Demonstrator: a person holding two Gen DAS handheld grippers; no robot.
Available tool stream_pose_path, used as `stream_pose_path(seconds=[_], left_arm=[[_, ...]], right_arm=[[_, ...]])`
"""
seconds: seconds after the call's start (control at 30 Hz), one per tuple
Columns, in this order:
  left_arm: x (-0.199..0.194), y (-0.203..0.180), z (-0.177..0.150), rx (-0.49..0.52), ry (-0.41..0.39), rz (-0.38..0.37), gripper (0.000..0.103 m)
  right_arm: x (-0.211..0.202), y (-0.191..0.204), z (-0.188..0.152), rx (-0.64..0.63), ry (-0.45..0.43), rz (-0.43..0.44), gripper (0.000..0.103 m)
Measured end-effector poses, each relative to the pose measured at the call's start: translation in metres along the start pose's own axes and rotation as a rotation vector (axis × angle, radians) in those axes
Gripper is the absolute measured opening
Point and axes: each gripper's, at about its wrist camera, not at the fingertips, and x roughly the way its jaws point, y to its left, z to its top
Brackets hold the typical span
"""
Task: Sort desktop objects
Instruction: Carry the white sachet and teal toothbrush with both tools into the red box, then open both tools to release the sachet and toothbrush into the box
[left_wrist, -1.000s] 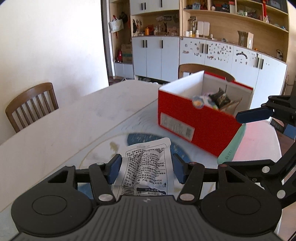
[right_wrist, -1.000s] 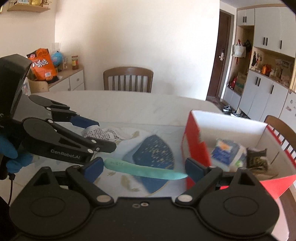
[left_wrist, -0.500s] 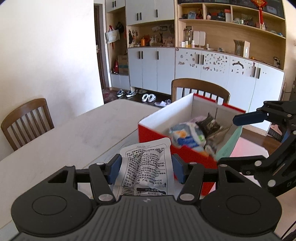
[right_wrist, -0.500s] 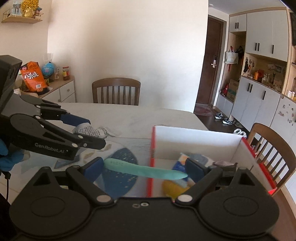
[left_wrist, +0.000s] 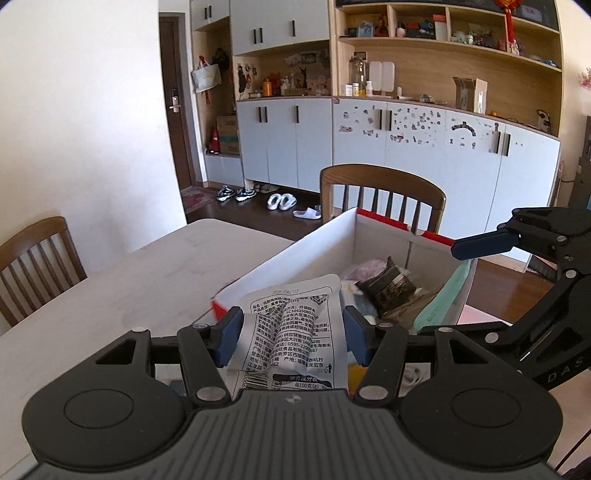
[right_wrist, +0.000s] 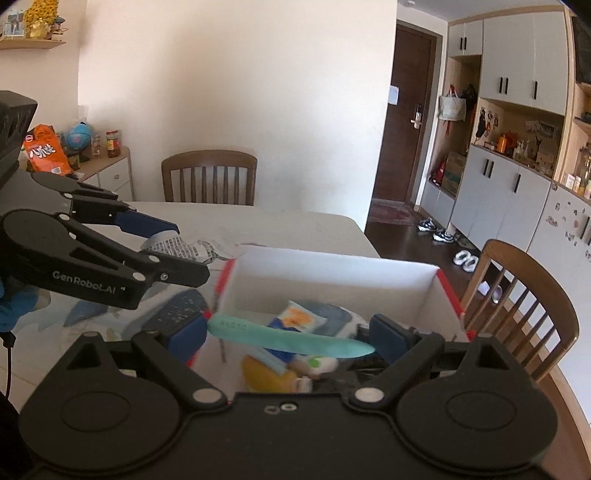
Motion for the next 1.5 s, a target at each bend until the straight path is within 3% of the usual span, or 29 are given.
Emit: stream_pose_path(seconds=[0.53, 1.1, 1.43, 1.5], left_arm=[[0.074, -0.027, 0.028, 0.046, 0.081, -0.036, 0.058], [0.144, -0.042, 0.039, 0.063, 0.189, -0.056, 0.058], [0.162, -0.039, 0.038, 0.061, 0.241, -0.06, 0.058], [0.165, -0.04, 0.037, 0.059, 0.25, -0.061, 0.058]], right_arm=[[0.035, -0.065, -0.011, 0.07, 0.124, 0.038, 0.095], [0.068, -0.087, -0.021, 0.105, 0.278, 0.101, 0.095], [0.082, -0.086, -0.025, 0.114, 0.357, 0.143, 0.094], [0.086, -0.085, -0.027, 0.12, 0.385, 0.157, 0.068]])
